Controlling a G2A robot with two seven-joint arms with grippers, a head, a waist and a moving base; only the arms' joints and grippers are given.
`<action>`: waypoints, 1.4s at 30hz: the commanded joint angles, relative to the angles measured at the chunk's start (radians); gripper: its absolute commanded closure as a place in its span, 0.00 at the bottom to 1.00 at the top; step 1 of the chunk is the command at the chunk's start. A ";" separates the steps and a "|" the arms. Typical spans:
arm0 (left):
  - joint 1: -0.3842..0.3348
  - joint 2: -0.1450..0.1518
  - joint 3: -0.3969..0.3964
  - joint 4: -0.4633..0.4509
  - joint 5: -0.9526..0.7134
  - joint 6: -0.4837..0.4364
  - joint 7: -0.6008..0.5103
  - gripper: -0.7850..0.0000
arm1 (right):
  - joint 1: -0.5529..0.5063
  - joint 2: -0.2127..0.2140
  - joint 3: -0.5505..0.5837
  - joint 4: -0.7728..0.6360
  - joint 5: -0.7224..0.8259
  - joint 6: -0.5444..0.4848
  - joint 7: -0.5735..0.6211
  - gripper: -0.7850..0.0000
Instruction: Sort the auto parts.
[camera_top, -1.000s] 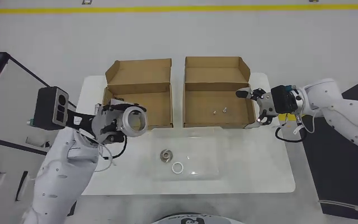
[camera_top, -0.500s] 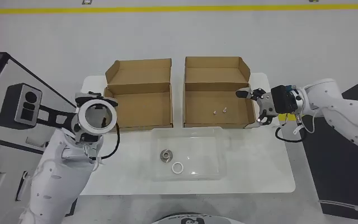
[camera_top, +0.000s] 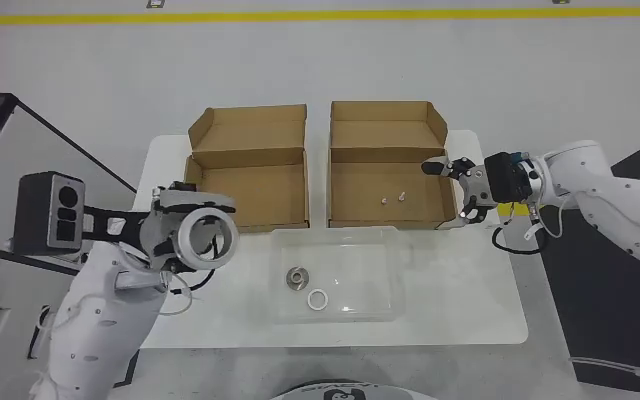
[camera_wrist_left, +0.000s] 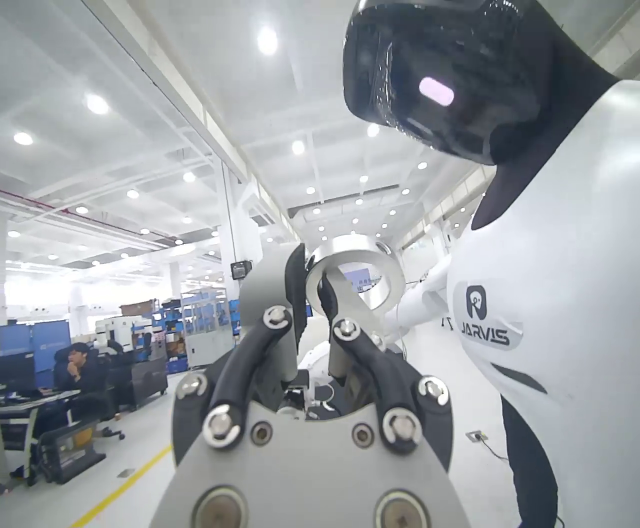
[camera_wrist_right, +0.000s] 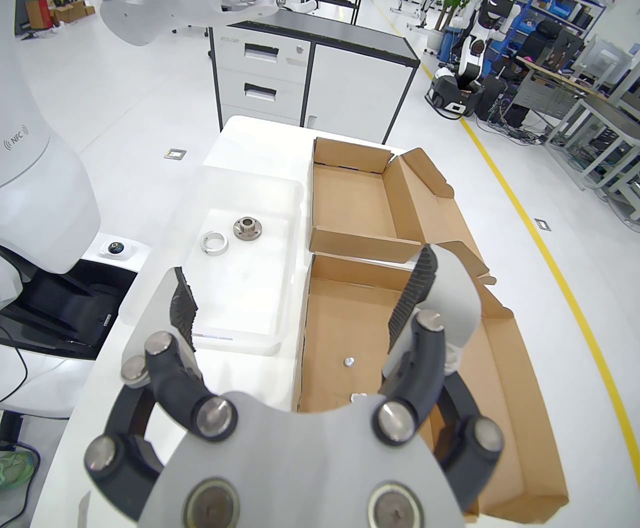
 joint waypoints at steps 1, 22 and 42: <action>0.003 0.006 0.006 0.000 -0.005 0.000 -0.046 1.00 | 0.000 0.000 0.000 0.000 0.000 0.000 0.000 0.00; -0.016 0.024 -0.002 -0.028 -0.074 0.000 -0.024 1.00 | 0.000 0.000 0.000 0.000 0.000 0.000 0.000 0.00; -0.016 0.024 -0.002 -0.028 -0.074 0.000 -0.024 1.00 | 0.000 0.000 0.000 0.000 0.000 0.000 0.000 0.00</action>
